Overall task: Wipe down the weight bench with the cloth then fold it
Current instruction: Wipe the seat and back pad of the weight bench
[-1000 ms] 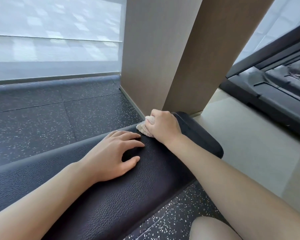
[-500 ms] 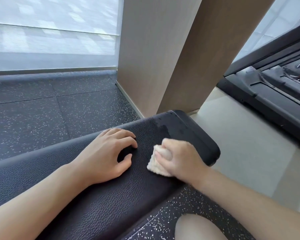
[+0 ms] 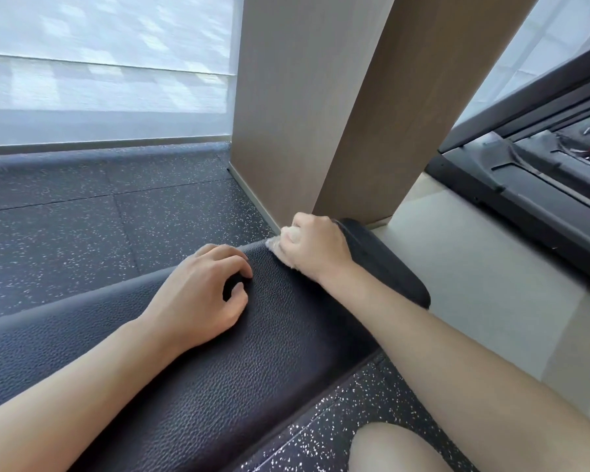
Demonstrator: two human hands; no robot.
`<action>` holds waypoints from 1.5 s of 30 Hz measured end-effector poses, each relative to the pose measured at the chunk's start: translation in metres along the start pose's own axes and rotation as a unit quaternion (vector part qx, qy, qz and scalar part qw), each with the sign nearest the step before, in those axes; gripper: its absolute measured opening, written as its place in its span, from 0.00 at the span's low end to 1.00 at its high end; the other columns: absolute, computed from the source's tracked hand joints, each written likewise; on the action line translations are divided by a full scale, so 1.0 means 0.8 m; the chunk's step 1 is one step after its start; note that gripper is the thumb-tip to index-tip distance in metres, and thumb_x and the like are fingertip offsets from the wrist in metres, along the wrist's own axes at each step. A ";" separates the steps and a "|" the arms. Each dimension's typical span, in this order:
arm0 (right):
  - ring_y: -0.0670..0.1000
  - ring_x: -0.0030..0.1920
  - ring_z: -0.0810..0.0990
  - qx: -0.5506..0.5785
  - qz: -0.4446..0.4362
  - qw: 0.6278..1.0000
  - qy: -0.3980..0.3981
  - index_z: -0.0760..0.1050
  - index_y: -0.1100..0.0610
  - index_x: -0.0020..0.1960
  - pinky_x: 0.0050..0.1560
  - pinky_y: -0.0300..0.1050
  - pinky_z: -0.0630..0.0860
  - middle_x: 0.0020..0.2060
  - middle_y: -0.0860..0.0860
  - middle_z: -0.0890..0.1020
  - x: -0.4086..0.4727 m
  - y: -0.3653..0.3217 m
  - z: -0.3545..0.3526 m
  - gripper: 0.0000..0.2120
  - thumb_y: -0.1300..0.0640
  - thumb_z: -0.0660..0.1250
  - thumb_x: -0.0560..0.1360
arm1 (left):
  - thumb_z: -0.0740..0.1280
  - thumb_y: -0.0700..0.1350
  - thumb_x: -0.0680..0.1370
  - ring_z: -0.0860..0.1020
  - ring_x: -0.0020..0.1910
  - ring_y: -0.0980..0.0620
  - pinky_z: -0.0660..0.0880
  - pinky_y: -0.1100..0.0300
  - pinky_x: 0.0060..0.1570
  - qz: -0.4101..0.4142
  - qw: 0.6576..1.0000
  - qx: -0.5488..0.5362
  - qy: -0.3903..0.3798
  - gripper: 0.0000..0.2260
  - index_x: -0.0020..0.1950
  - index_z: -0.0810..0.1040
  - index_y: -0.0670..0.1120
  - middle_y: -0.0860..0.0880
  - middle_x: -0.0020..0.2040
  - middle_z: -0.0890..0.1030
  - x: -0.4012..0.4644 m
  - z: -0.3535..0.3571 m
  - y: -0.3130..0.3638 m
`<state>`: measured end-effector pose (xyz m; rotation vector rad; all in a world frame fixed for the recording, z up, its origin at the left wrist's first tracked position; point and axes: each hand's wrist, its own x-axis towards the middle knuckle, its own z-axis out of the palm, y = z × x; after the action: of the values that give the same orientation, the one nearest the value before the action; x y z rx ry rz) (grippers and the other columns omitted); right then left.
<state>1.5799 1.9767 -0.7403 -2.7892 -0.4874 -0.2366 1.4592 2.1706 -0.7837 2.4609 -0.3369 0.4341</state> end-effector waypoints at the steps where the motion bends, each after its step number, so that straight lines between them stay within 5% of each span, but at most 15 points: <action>1: 0.62 0.41 0.80 0.006 -0.029 1.000 -0.004 0.73 0.54 0.39 0.37 0.48 0.67 0.37 0.55 0.82 -0.028 -0.005 -0.003 0.15 0.42 0.64 0.73 | 0.64 0.48 0.74 0.76 0.58 0.53 0.76 0.48 0.61 0.003 1.000 0.007 -0.006 0.10 0.52 0.82 0.54 0.60 0.56 0.80 0.000 0.001 0.000; 6: 0.52 0.33 0.73 0.053 -0.109 0.992 -0.012 0.65 0.53 0.37 0.34 0.49 0.69 0.30 0.47 0.71 -0.157 0.013 -0.025 0.18 0.44 0.68 0.75 | 0.63 0.52 0.76 0.75 0.63 0.53 0.74 0.46 0.65 0.025 0.998 0.032 -0.043 0.13 0.58 0.81 0.57 0.62 0.62 0.78 0.001 0.003 0.004; 11: 0.52 0.32 0.72 0.086 -0.033 0.995 0.041 0.65 0.53 0.36 0.35 0.52 0.72 0.29 0.47 0.71 -0.175 0.088 -0.032 0.18 0.43 0.68 0.75 | 0.61 0.57 0.76 0.73 0.67 0.54 0.71 0.47 0.67 0.038 0.995 0.049 -0.074 0.16 0.62 0.80 0.61 0.63 0.65 0.77 0.003 0.004 0.009; 18: 0.63 0.35 0.75 -0.006 0.121 0.987 0.102 0.71 0.56 0.37 0.37 0.52 0.76 0.28 0.50 0.73 -0.105 0.141 -0.041 0.18 0.42 0.65 0.73 | 0.63 0.60 0.76 0.72 0.69 0.54 0.68 0.47 0.69 0.046 0.995 0.053 -0.075 0.16 0.62 0.80 0.62 0.63 0.66 0.76 0.005 0.016 0.024; 21: 0.60 0.34 0.77 0.032 0.088 0.990 0.109 0.71 0.56 0.36 0.34 0.47 0.70 0.29 0.49 0.75 -0.144 0.089 -0.039 0.23 0.35 0.57 0.67 | 0.63 0.60 0.76 0.72 0.68 0.55 0.68 0.47 0.70 0.045 0.995 0.054 -0.073 0.16 0.61 0.79 0.62 0.63 0.65 0.76 0.007 0.018 0.026; 27: 0.51 0.31 0.72 0.100 -0.048 0.986 0.121 0.61 0.49 0.36 0.29 0.46 0.65 0.31 0.48 0.75 -0.203 0.015 -0.019 0.17 0.46 0.68 0.72 | 0.62 0.59 0.75 0.73 0.69 0.52 0.68 0.46 0.71 0.052 0.994 0.062 -0.078 0.17 0.62 0.80 0.61 0.61 0.66 0.77 0.010 0.020 0.030; 33: 0.63 0.38 0.79 -0.004 0.131 0.983 0.130 0.72 0.56 0.40 0.35 0.49 0.70 0.33 0.54 0.79 -0.133 0.161 -0.043 0.15 0.46 0.69 0.76 | 0.62 0.58 0.76 0.74 0.69 0.50 0.69 0.43 0.71 0.055 0.993 0.062 -0.081 0.18 0.63 0.80 0.60 0.60 0.67 0.77 0.010 0.021 0.032; 36: 0.65 0.39 0.79 -0.017 0.162 0.980 0.109 0.73 0.57 0.41 0.38 0.51 0.74 0.35 0.57 0.80 -0.116 0.161 -0.048 0.14 0.47 0.67 0.76 | 0.62 0.58 0.76 0.74 0.68 0.50 0.69 0.44 0.71 0.054 0.993 0.064 -0.082 0.18 0.63 0.80 0.60 0.60 0.67 0.77 0.010 0.022 0.033; 40: 0.59 0.34 0.80 0.041 0.054 0.994 0.084 0.69 0.54 0.34 0.33 0.44 0.72 0.30 0.52 0.78 -0.147 0.070 -0.043 0.19 0.47 0.76 0.69 | 0.62 0.57 0.75 0.74 0.68 0.51 0.69 0.45 0.71 0.049 0.994 0.064 -0.079 0.17 0.63 0.80 0.60 0.60 0.66 0.77 0.009 0.021 0.035; 45: 0.60 0.37 0.78 0.074 -0.102 0.992 -0.017 0.64 0.51 0.38 0.36 0.47 0.61 0.34 0.52 0.79 -0.201 -0.015 -0.027 0.18 0.42 0.67 0.75 | 0.63 0.57 0.75 0.74 0.68 0.51 0.69 0.44 0.71 0.044 0.993 0.053 -0.093 0.17 0.63 0.80 0.61 0.61 0.67 0.77 0.011 0.019 0.030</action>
<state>1.4237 1.9318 -0.7502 -2.6037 -0.7671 -0.1876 1.4625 2.1415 -0.7791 2.6037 -0.5140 0.2646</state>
